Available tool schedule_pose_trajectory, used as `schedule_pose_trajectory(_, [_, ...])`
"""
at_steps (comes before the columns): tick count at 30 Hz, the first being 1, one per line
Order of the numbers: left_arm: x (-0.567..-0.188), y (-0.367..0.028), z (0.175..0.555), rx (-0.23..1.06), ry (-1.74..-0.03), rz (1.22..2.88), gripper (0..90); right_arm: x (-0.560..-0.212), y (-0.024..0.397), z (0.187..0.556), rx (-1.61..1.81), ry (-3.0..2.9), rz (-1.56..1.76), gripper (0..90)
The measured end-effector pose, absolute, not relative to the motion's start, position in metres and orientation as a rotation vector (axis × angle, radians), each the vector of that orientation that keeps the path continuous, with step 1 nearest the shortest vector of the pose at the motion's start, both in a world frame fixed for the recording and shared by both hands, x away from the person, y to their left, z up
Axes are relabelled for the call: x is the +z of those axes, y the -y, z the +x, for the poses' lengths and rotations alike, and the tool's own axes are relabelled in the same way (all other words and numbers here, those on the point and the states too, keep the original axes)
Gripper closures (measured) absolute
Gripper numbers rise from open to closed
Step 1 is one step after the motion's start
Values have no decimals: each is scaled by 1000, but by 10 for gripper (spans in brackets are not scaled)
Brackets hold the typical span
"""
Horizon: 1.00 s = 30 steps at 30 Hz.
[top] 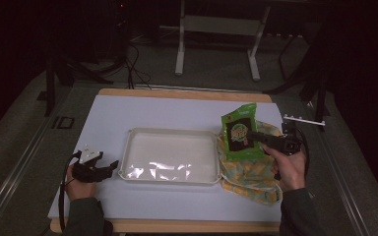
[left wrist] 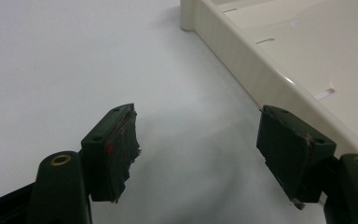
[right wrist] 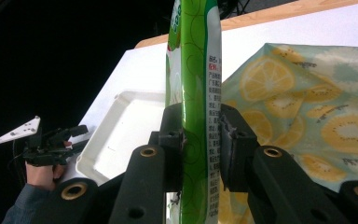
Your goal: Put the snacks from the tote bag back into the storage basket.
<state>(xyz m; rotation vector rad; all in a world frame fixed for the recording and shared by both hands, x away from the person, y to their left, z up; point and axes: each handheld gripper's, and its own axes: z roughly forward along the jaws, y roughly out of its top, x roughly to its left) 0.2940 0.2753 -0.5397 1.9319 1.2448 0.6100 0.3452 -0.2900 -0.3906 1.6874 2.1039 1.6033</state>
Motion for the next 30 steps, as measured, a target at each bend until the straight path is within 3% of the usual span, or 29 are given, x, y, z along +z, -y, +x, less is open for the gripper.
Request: schedule_pose_trajectory(30, [-540,-275,294,609,-1240,1941,294,-396,268,349,1638,-2125,1675,734])
